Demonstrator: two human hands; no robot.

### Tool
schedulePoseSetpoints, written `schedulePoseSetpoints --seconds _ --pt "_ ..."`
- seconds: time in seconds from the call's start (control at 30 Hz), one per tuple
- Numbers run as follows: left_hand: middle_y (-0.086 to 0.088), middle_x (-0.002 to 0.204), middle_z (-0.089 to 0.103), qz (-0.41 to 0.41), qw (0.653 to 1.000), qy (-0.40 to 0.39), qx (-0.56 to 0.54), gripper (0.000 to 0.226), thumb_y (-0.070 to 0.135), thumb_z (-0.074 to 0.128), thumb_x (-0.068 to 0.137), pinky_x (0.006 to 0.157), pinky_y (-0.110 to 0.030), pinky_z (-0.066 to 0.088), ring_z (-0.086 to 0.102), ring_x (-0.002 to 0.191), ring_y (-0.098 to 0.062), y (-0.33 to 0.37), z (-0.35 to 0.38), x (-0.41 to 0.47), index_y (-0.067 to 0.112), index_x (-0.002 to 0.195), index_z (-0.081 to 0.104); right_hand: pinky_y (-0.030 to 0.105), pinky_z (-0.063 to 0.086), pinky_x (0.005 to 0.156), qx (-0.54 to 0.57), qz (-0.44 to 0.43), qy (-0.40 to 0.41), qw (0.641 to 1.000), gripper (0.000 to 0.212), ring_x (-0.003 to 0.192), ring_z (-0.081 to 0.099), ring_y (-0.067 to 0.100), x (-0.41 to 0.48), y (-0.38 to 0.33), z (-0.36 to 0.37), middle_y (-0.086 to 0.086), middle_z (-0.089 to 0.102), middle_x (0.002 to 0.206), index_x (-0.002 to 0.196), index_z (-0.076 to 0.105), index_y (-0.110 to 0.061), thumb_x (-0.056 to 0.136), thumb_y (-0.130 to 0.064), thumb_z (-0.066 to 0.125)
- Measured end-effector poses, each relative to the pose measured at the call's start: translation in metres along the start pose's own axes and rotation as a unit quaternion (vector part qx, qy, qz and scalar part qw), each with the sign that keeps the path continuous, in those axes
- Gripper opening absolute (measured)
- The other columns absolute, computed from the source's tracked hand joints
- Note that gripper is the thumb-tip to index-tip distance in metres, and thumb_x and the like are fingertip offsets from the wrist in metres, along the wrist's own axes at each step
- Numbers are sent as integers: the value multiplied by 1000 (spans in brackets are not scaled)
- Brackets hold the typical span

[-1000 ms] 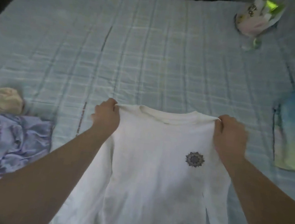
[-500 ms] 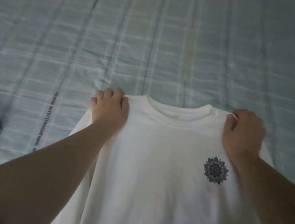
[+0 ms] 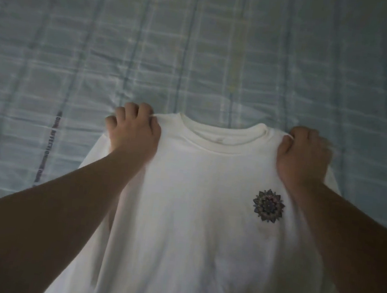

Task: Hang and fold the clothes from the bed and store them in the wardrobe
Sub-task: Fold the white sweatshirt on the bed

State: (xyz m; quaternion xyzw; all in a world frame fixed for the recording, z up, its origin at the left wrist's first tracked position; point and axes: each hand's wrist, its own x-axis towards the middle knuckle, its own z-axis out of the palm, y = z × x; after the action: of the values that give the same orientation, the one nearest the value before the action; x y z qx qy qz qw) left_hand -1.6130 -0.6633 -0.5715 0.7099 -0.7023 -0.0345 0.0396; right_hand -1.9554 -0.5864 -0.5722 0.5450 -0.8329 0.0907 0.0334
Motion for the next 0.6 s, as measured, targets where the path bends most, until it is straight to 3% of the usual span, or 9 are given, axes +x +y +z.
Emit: schedulePoseSetpoints --seconds 0.17,0.3,0.43,0.6 --pt "-16 129 54 49 998 -20 -21 45 34 44 91 103 -53 35 48 120 -40 -3 -22 -26 13 130 52 51 39 95 -16 -20 -37 999 35 111 53 39 -25 -4 -29 17 58 121 122 52 -13 94 -30 42" --pt "-14 158 34 87 994 -46 -50 58 28 47 98 121 -51 18 25 148 -36 -9 -43 -69 12 152 35 57 36 106 -10 -65 -65 996 55 129 46 39 -66 -4 -54 18 50 142 140 45 -7 91 -32 39" --pt "-13 162 29 125 987 -45 -95 60 23 48 98 123 -49 18 18 152 -32 -24 -68 -144 14 155 31 54 32 112 55 -89 -74 992 55 139 37 38 -140 -13 -85 18 44 150 144 44 -5 94 -27 41" --pt "-13 162 30 124 978 -103 -134 59 23 43 99 122 -50 21 18 152 -32 -52 -83 -271 15 156 31 48 29 114 125 -74 -108 983 55 141 34 37 -270 -4 -122 16 43 151 145 43 -7 94 -22 54"
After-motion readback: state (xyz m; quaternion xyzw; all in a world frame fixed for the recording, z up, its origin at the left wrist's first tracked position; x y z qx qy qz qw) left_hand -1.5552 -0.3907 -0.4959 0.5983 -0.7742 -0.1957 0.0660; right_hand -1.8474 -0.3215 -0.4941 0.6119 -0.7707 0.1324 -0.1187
